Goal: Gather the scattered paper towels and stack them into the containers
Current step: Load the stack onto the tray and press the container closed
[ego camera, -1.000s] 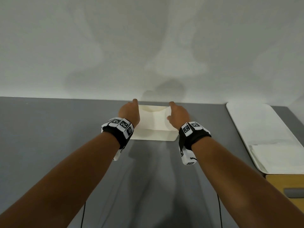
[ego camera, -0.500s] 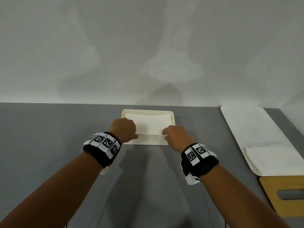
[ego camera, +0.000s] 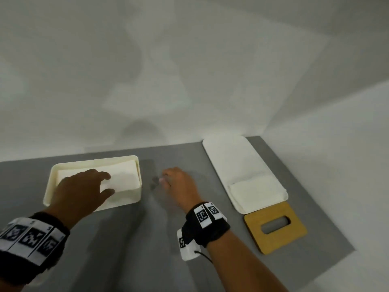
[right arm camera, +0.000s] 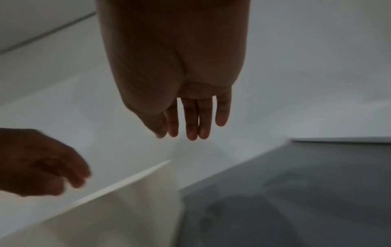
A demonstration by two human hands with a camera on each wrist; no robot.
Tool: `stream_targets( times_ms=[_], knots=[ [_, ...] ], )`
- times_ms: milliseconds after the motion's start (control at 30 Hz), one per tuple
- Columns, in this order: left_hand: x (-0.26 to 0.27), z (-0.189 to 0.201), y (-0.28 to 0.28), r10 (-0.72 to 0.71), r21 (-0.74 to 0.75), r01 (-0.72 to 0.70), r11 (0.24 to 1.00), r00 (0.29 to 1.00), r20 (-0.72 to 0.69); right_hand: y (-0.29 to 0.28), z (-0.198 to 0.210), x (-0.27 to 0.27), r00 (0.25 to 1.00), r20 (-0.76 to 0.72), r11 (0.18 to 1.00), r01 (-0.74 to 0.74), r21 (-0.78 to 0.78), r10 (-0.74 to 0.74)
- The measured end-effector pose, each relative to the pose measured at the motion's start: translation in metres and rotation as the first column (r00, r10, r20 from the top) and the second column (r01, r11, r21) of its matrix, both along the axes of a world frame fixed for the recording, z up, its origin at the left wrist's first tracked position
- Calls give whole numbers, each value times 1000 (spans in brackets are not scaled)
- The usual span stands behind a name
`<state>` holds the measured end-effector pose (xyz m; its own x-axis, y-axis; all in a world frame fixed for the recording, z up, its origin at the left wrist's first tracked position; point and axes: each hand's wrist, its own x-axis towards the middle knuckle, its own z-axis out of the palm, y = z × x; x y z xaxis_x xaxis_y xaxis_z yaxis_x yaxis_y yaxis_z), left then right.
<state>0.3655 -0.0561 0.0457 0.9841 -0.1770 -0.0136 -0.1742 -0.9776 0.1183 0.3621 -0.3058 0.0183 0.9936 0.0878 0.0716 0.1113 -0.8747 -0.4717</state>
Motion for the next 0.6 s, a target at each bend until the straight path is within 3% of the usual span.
stream_targets(
  times_ms=[100,233,333,433,533,600],
  knots=[
    [-9,2,-67,-120,-296,113,949,993,-6,-91,-17,-14,976,-101,981,193,-20,-194],
    [-13,-18,-169,-307,-644,69,762,914,-265,-209,-30,-35,845,-143,855,518,-22,-515],
    [-15,-42,-250,-385,-701,-29,713,819,-425,-281,-34,-42,750,-175,768,637,-66,-638],
    [-20,-63,-320,-395,-718,-114,686,771,-500,-335,-39,-42,681,-231,713,694,-103,-695],
    [-20,-80,-367,-288,-693,-393,604,704,-650,-368,-44,-37,673,-265,714,692,-107,-691],
    [-20,-89,-385,-235,-647,-568,508,632,-739,-379,-45,-31,701,-275,745,658,-109,-658]
  ],
)
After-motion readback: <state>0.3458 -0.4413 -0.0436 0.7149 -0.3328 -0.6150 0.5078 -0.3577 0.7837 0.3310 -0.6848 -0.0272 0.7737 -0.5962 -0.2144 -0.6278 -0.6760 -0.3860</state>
